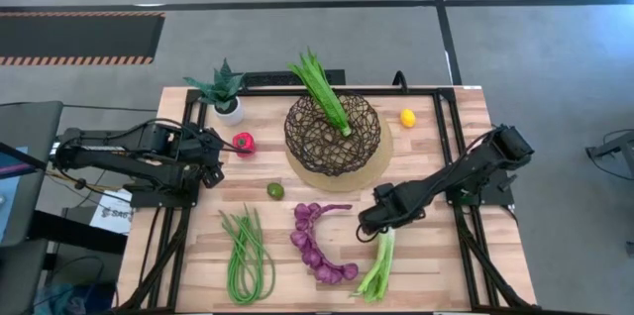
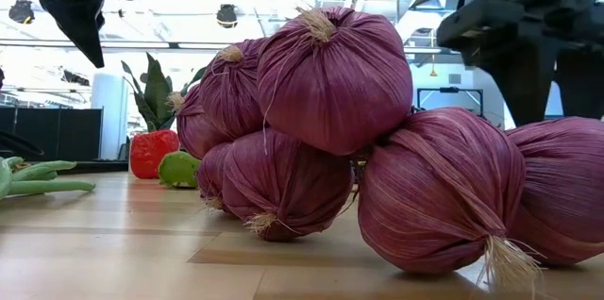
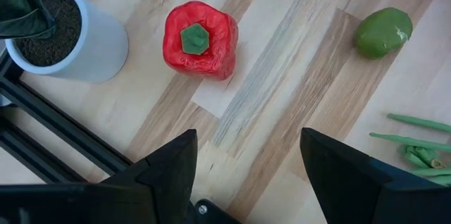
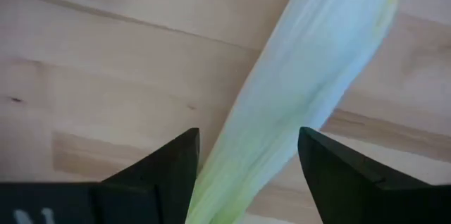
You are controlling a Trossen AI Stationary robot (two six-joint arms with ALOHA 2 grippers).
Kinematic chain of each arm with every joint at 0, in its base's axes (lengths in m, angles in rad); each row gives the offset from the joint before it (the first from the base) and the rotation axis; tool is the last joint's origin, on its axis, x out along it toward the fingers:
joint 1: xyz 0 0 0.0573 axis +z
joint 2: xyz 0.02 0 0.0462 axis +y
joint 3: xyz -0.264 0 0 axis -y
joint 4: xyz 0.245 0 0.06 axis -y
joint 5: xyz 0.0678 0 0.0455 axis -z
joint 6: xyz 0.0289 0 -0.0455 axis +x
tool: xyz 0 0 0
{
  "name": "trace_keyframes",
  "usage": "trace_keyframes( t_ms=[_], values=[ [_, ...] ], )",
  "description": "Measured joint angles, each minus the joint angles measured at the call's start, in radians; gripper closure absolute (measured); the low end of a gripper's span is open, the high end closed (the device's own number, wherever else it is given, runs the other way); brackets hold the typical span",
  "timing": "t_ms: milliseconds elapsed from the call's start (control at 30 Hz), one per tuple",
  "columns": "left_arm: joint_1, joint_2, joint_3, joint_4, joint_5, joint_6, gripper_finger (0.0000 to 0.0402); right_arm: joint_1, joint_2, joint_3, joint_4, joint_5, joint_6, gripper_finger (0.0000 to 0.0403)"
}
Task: Build produce basket
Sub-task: Put the celery into the basket
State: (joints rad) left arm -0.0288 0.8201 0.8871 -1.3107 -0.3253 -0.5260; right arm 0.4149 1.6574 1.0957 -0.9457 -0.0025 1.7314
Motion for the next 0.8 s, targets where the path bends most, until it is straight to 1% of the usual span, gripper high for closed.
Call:
trace_keyframes(
  t_ms=[133, 233, 333, 533, 667, 733, 800],
  values=[
    [0.000, 0.000, 0.000, 0.000, 0.000, 0.011, 0.0163, 0.006, 0.000, -0.039, -0.003, -0.007, 0.010, 0.0142],
    [0.000, 0.000, 0.000, 0.000, 0.000, 0.016, 0.0163, 0.018, 0.000, -0.059, -0.002, -0.037, 0.026, 0.0142],
    [0.000, 0.000, 0.000, 0.000, 0.000, 0.021, 0.0163, 0.018, 0.000, -0.083, 0.025, -0.037, 0.054, 0.0142],
    [0.000, 0.000, 0.000, 0.000, 0.001, 0.021, 0.0163, 0.016, 0.000, -0.139, 0.095, -0.036, 0.057, 0.0142],
    [0.000, 0.000, 0.000, 0.000, 0.001, 0.021, 0.0163, 0.016, 0.000, -0.170, 0.096, -0.037, 0.061, 0.0143],
    [0.000, 0.000, 0.000, 0.000, 0.001, 0.020, 0.0163, 0.016, 0.000, -0.186, 0.095, -0.045, 0.084, 0.0145],
    [0.000, 0.000, 0.000, 0.000, 0.001, 0.020, 0.0163, 0.016, 0.000, -0.193, 0.089, -0.057, 0.100, 0.0155]
  ],
)
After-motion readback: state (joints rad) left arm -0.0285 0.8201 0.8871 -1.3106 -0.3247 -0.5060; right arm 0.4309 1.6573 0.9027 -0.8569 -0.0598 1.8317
